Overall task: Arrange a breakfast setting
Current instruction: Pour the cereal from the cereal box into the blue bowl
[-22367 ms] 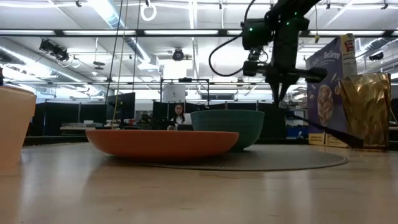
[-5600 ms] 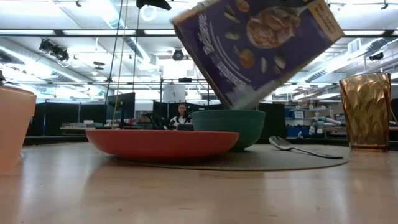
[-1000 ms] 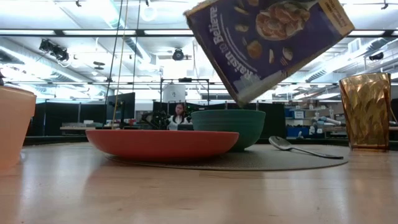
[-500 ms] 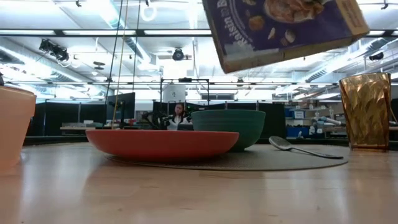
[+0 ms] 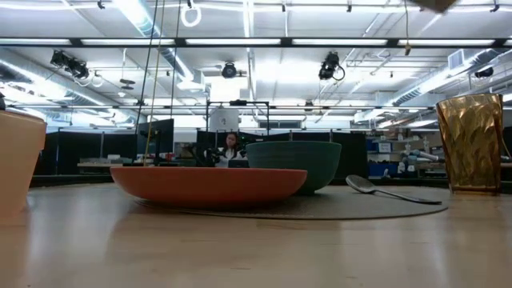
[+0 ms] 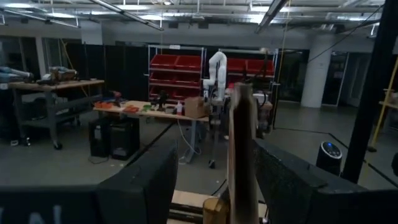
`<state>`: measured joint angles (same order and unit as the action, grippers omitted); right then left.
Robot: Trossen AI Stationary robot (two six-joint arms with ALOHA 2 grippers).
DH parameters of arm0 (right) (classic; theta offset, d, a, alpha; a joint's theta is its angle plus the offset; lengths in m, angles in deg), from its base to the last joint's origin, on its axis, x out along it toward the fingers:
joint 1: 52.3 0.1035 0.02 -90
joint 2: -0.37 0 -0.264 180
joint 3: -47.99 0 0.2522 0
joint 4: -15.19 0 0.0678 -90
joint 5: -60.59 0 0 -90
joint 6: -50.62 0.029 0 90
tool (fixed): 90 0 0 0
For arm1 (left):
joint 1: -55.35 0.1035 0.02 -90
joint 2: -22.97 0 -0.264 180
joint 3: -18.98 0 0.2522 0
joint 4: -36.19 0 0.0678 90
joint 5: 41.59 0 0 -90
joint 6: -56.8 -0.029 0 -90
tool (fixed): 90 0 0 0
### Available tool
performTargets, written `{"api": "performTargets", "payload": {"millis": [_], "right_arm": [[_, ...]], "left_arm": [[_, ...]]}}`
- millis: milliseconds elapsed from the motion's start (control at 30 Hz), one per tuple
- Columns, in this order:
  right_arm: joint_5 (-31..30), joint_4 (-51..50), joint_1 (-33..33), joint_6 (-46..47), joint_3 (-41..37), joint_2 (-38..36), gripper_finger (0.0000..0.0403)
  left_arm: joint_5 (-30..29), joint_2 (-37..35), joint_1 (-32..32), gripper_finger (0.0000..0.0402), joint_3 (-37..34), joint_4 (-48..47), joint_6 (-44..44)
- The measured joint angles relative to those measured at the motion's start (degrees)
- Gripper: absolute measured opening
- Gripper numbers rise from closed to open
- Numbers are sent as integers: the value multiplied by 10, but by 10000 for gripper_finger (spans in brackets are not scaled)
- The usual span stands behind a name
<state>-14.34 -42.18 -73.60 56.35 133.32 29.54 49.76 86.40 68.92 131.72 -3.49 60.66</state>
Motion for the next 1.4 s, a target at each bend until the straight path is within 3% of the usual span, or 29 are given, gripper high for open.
{"api": "performTargets", "payload": {"millis": [300, 467, 700, 933, 1167, 1267, 1400], "right_arm": [[17, 354, 0, 61, -24, -3, 163], [22, 550, 2, 81, -88, 58, 163], [8, 788, 26, 93, -137, 180, 163], [-45, 844, 50, 78, -137, 260, 163], [-61, 855, 60, 62, -137, 288, 163], [-44, 851, 60, 62, -137, 295, 164], [-32, 845, 60, 61, -137, 297, 172]], "left_arm": [[20, 72, -7, 212, 0, 14, -30], [79, 132, -7, 230, 0, 70, -17], [154, 206, -7, 290, 0, 239, 18], [176, 250, -7, 305, 0, 340, 47], [184, 268, -6, 303, 0, 354, 63], [183, 267, -6, 281, 0, 358, 88], [183, 267, -5, 209, 0, 372, 98]]}}
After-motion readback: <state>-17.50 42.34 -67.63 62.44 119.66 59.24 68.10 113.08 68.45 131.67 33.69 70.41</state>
